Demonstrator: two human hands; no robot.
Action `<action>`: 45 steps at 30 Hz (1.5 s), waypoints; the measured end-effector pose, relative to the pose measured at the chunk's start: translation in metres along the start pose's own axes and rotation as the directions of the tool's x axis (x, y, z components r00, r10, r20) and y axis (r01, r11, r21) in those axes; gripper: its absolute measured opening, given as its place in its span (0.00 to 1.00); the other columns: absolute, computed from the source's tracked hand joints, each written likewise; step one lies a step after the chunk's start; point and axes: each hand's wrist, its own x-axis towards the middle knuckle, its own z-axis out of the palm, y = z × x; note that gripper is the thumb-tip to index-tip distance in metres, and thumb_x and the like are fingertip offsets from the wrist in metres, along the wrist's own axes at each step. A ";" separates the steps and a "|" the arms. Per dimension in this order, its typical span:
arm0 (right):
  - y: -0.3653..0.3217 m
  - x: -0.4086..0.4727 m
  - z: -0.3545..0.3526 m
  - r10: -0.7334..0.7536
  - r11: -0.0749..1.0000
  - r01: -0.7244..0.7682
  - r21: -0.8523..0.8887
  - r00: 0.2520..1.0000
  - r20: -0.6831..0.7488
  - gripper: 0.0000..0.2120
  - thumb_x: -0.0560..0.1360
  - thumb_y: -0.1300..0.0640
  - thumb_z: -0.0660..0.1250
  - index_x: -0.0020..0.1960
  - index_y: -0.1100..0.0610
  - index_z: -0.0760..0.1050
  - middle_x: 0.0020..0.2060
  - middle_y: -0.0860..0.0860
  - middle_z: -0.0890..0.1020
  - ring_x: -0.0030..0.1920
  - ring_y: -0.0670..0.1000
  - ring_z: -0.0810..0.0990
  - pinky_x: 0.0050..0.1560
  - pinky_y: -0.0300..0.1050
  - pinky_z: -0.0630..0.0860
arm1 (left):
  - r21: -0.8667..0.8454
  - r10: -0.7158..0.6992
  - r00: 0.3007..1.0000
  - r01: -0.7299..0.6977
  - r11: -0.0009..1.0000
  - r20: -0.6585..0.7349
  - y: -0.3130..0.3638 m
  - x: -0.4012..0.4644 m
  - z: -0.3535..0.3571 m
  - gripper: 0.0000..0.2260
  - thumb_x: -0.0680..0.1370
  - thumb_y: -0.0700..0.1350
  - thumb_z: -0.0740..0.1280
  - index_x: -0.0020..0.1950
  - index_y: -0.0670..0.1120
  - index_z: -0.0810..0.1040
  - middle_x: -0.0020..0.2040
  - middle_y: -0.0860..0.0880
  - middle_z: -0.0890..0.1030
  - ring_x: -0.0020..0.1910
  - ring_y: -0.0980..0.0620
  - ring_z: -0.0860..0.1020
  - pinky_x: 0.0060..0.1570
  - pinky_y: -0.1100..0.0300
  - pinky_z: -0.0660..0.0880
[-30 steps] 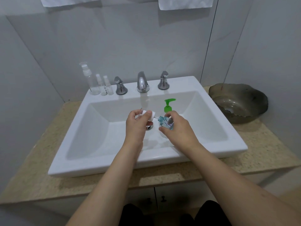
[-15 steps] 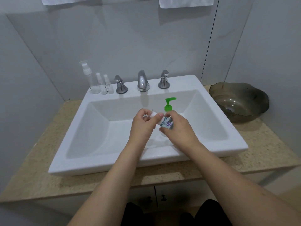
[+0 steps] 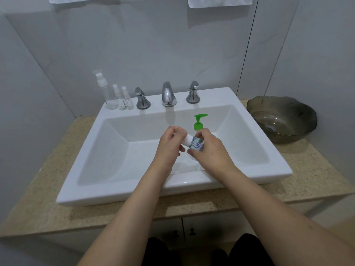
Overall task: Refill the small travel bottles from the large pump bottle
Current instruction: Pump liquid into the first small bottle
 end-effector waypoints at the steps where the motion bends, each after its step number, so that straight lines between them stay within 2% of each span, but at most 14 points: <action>1: 0.000 0.000 0.000 -0.001 1.000 0.001 0.004 1.000 0.002 0.15 0.71 0.55 0.72 0.51 0.51 0.67 0.45 0.48 0.76 0.42 0.47 0.77 0.44 0.47 0.75 | 0.029 0.007 1.000 -0.006 1.000 -0.027 -0.001 0.000 0.000 0.07 0.78 0.51 0.66 0.44 0.49 0.76 0.41 0.49 0.79 0.35 0.52 0.74 0.30 0.66 0.69; 5: 0.001 0.000 -0.001 -0.001 1.000 0.001 0.019 1.000 0.007 0.15 0.71 0.56 0.72 0.50 0.51 0.67 0.45 0.48 0.76 0.41 0.46 0.76 0.42 0.45 0.74 | 0.048 0.065 0.994 -0.061 0.997 -0.088 -0.006 0.002 -0.001 0.05 0.77 0.50 0.69 0.48 0.49 0.80 0.39 0.51 0.79 0.36 0.52 0.76 0.27 0.70 0.68; 9: 0.001 0.000 -0.001 -0.001 1.000 0.001 0.023 1.000 0.007 0.15 0.71 0.56 0.72 0.50 0.51 0.67 0.44 0.47 0.76 0.42 0.46 0.77 0.42 0.46 0.75 | -0.011 0.108 0.994 -0.108 0.994 -0.016 -0.006 0.001 -0.003 0.09 0.78 0.39 0.68 0.56 0.50 0.80 0.41 0.49 0.76 0.38 0.51 0.74 0.36 0.67 0.71; 13: 0.000 -0.001 -0.001 -0.010 1.000 0.009 0.027 1.000 0.015 0.15 0.71 0.56 0.72 0.50 0.51 0.67 0.44 0.46 0.76 0.42 0.46 0.77 0.42 0.45 0.75 | -0.021 0.101 0.995 -0.101 0.995 -0.014 -0.006 0.001 -0.003 0.10 0.77 0.38 0.67 0.56 0.48 0.79 0.44 0.48 0.76 0.41 0.52 0.74 0.39 0.64 0.72; 15: 0.000 -0.001 -0.001 -0.004 1.000 0.003 0.024 1.000 0.014 0.14 0.71 0.56 0.72 0.50 0.51 0.67 0.43 0.46 0.76 0.42 0.46 0.77 0.42 0.46 0.76 | 0.023 0.063 0.996 -0.061 0.998 -0.063 -0.007 0.003 -0.003 0.04 0.76 0.44 0.70 0.49 0.47 0.78 0.43 0.46 0.78 0.39 0.50 0.76 0.36 0.65 0.71; 18: 0.001 -0.001 -0.001 -0.008 1.000 0.008 0.003 1.000 0.023 0.15 0.71 0.56 0.72 0.50 0.51 0.67 0.42 0.46 0.76 0.41 0.46 0.77 0.42 0.46 0.75 | 0.119 0.019 0.989 -0.002 0.993 -0.146 -0.010 0.004 -0.002 0.16 0.72 0.56 0.72 0.38 0.46 0.72 0.36 0.46 0.79 0.34 0.51 0.77 0.34 0.59 0.72; 23: 0.003 0.002 0.001 -0.051 0.997 0.052 -0.064 0.999 0.015 0.16 0.69 0.57 0.74 0.48 0.52 0.67 0.43 0.48 0.74 0.41 0.48 0.76 0.40 0.44 0.73 | 0.339 0.008 0.981 0.059 0.939 -0.194 -0.008 0.003 -0.002 0.26 0.71 0.68 0.65 0.33 0.46 0.66 0.28 0.48 0.73 0.28 0.50 0.71 0.33 0.56 0.67; 26: 0.004 0.002 0.001 -0.060 0.996 0.061 -0.064 0.998 0.007 0.16 0.69 0.58 0.73 0.48 0.53 0.67 0.44 0.50 0.74 0.41 0.49 0.75 0.40 0.43 0.71 | 0.385 -0.001 0.987 0.063 0.921 -0.160 -0.008 0.004 -0.001 0.29 0.69 0.72 0.61 0.34 0.46 0.67 0.30 0.46 0.71 0.30 0.48 0.70 0.34 0.55 0.65; 28: 0.004 0.002 0.000 -0.037 0.999 0.037 -0.025 0.999 0.013 0.15 0.70 0.58 0.73 0.49 0.52 0.68 0.44 0.49 0.74 0.41 0.48 0.75 0.40 0.42 0.72 | 0.284 0.020 0.993 0.014 0.959 -0.114 -0.008 0.005 -0.001 0.24 0.69 0.68 0.65 0.36 0.47 0.69 0.34 0.46 0.74 0.33 0.44 0.73 0.36 0.54 0.68; 31: 0.004 0.001 0.000 -0.023 1.000 0.022 0.019 0.999 0.030 0.14 0.71 0.56 0.72 0.49 0.51 0.67 0.44 0.48 0.75 0.41 0.47 0.76 0.41 0.43 0.72 | 0.083 0.005 1.000 -0.007 0.996 0.018 -0.003 0.003 -0.002 0.06 0.70 0.51 0.66 0.42 0.51 0.74 0.41 0.47 0.76 0.36 0.50 0.72 0.33 0.60 0.67; 33: 0.003 0.000 0.000 -0.025 1.000 0.024 0.019 0.999 0.047 0.14 0.71 0.55 0.72 0.49 0.51 0.68 0.44 0.47 0.76 0.42 0.47 0.76 0.41 0.44 0.73 | 0.038 -0.028 0.999 0.027 0.999 0.042 -0.001 0.002 -0.002 0.05 0.70 0.46 0.63 0.45 0.51 0.74 0.43 0.47 0.76 0.35 0.51 0.72 0.32 0.61 0.66; 38: 0.003 0.000 0.001 -0.026 1.000 0.026 0.013 0.999 0.044 0.14 0.71 0.55 0.72 0.50 0.51 0.68 0.44 0.47 0.76 0.42 0.47 0.75 0.39 0.42 0.71 | 0.146 -0.077 0.996 0.082 0.986 -0.041 -0.005 0.003 0.001 0.11 0.81 0.54 0.60 0.50 0.47 0.70 0.42 0.46 0.76 0.33 0.53 0.72 0.34 0.60 0.68; 42: 0.003 0.001 0.000 -0.020 1.000 0.020 0.020 0.999 0.046 0.14 0.72 0.55 0.72 0.52 0.50 0.69 0.45 0.46 0.76 0.42 0.46 0.76 0.41 0.41 0.72 | 0.014 -0.088 0.996 0.088 0.996 -0.014 -0.003 0.005 0.000 0.04 0.79 0.41 0.58 0.53 0.46 0.69 0.45 0.45 0.75 0.36 0.51 0.72 0.36 0.59 0.68; 45: 0.002 0.000 0.000 -0.034 0.999 0.033 0.013 0.998 0.049 0.15 0.72 0.55 0.72 0.53 0.50 0.69 0.45 0.45 0.75 0.43 0.45 0.76 0.42 0.41 0.72 | 0.058 -0.104 0.992 0.108 0.992 -0.064 -0.001 0.005 0.001 0.10 0.81 0.50 0.56 0.49 0.46 0.72 0.41 0.45 0.76 0.34 0.51 0.71 0.35 0.58 0.67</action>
